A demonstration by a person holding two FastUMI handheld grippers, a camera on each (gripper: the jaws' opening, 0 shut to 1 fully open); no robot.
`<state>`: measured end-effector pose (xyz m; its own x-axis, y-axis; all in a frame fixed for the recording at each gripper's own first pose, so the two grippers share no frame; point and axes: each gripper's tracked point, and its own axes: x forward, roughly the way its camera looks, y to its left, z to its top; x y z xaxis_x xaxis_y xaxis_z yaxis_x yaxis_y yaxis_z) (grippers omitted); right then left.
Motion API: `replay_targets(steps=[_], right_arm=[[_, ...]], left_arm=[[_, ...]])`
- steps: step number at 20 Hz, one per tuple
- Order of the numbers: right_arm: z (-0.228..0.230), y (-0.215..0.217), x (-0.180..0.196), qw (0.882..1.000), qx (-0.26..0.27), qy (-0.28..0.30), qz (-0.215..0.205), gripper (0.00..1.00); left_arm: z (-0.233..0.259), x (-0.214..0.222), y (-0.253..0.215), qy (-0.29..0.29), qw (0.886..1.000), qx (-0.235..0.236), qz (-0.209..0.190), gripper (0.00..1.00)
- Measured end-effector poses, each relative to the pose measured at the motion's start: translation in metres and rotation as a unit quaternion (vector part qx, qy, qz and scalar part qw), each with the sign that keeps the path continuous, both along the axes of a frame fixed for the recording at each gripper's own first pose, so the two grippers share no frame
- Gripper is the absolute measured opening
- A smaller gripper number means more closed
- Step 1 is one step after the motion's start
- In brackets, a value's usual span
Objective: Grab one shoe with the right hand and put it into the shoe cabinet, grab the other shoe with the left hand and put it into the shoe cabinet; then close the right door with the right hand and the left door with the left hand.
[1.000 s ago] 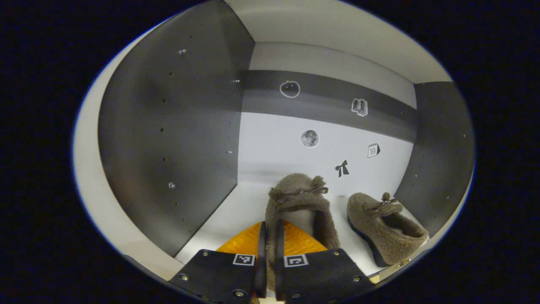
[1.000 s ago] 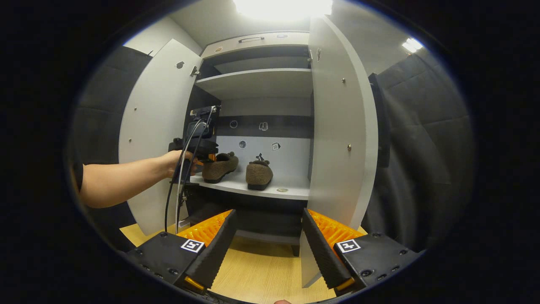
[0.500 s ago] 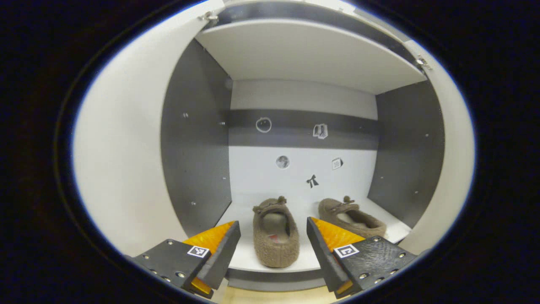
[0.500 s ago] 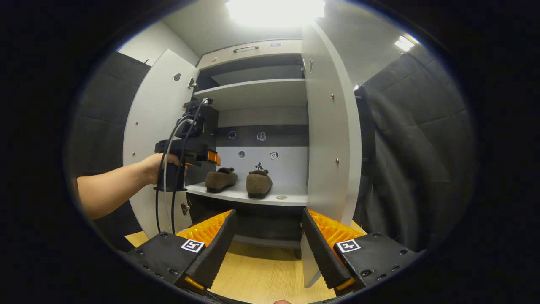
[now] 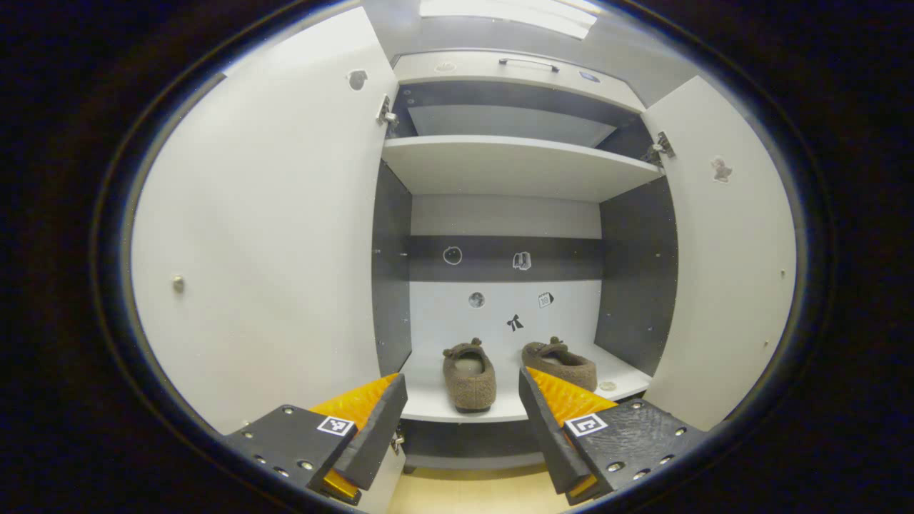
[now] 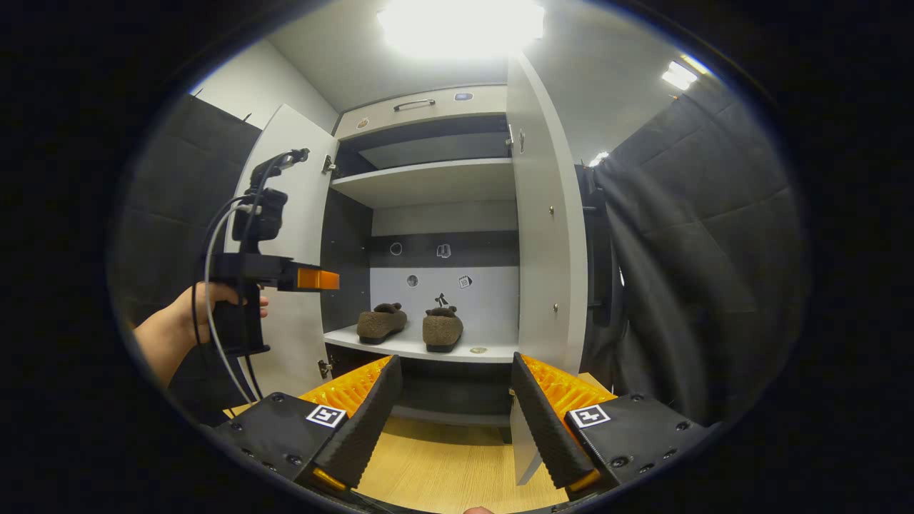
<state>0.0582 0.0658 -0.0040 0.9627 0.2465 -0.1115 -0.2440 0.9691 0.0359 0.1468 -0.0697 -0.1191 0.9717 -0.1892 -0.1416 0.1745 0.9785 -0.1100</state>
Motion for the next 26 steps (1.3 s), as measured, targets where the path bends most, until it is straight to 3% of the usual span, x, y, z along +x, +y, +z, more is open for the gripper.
replay_targets(steps=[3,5,11,18,22,23,26], right_arm=[[0.008,0.003,-0.006,1.0,0.01,-0.001,0.004,0.98],[0.011,0.005,-0.009,1.0,0.017,0.0,0.006,0.98],[0.018,0.009,-0.012,1.0,0.024,-0.004,0.008,0.98],[0.02,0.01,-0.02,1.0,0.024,-0.004,0.019,0.96],[0.024,-0.025,-0.018,1.0,0.007,-0.008,-0.014,0.98],[0.025,-0.038,-0.016,1.0,0.0,-0.009,-0.027,0.98],[0.033,-0.082,-0.009,0.997,-0.019,-0.018,-0.078,0.96]], left_arm=[[-0.006,-0.031,-0.001,-0.003,1.0,0.003,-0.001,0.88],[-0.006,-0.04,0.006,-0.003,1.0,0.007,0.0,0.94],[-0.005,-0.105,0.042,-0.016,1.0,0.018,0.02,0.91],[-0.009,-0.143,0.061,-0.016,0.999,0.016,0.032,0.94],[-0.012,-0.154,0.069,-0.015,0.999,0.012,0.04,0.94],[-0.012,-0.156,0.071,-0.016,0.999,0.013,0.041,0.91],[-0.017,-0.157,0.077,-0.011,0.999,0.008,0.046,0.94]])
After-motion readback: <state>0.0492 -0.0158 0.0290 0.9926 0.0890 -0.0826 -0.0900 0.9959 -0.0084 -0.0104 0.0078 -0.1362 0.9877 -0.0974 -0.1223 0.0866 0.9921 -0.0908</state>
